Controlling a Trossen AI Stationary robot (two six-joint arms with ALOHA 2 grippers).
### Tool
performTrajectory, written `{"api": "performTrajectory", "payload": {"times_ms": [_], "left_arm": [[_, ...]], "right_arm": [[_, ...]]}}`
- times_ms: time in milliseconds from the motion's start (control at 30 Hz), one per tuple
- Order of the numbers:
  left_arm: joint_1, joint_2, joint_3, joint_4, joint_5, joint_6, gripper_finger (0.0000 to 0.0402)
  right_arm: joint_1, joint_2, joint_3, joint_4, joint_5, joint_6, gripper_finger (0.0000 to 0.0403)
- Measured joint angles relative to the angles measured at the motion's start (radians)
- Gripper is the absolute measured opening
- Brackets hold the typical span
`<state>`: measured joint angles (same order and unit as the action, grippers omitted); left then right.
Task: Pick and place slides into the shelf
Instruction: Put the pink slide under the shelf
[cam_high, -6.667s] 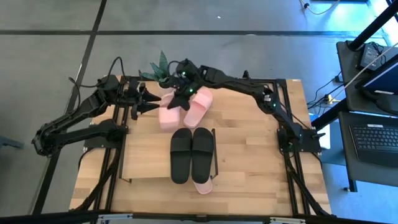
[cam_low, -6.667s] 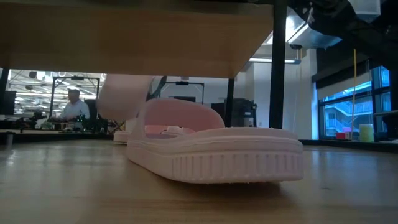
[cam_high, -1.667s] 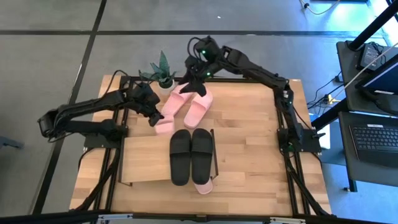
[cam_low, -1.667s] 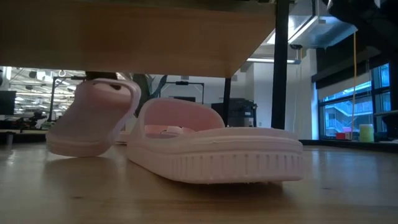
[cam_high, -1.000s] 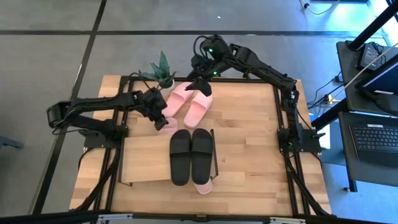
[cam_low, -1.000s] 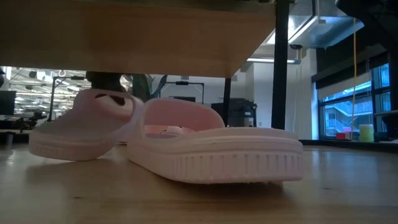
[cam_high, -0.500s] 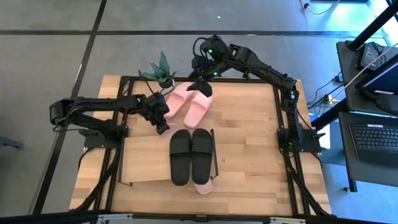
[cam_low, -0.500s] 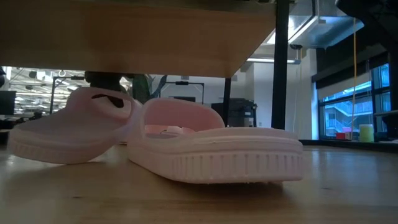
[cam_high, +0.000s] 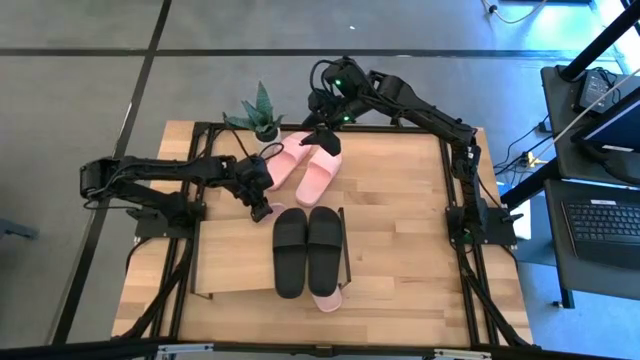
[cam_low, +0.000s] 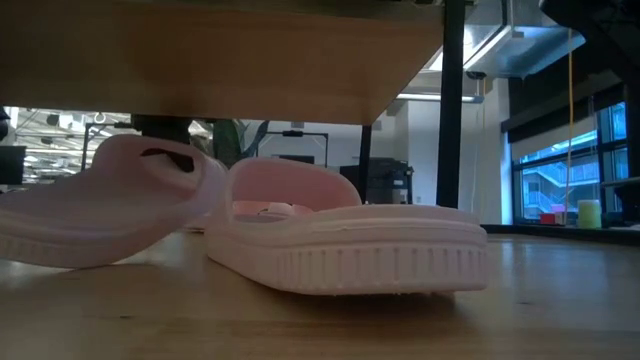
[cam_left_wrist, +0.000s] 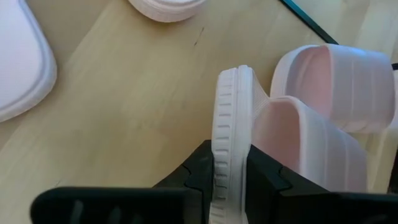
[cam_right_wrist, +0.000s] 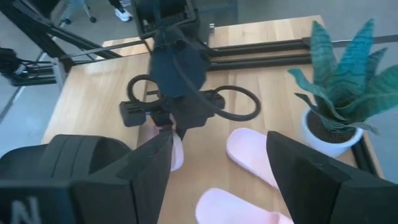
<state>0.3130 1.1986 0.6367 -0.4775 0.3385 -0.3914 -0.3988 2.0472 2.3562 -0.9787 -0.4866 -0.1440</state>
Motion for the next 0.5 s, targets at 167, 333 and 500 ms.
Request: {"api": "performTrajectory", "payload": {"times_ms": [167,333,500], "left_arm": [[0.0,0.0,0.0,0.0,-0.01,0.001,0.006],[0.0,0.0,0.0,0.01,-0.008,0.008,0.006],[0.0,0.0,0.0,0.015,-0.007,0.008,0.0061]], "right_arm": [[0.0,0.0,0.0,0.0,0.022,0.0,0.0259],[0.0,0.0,0.0,0.0,0.024,0.0,0.0259],[0.0,0.0,0.0,0.0,0.026,0.0,0.0259]]}}
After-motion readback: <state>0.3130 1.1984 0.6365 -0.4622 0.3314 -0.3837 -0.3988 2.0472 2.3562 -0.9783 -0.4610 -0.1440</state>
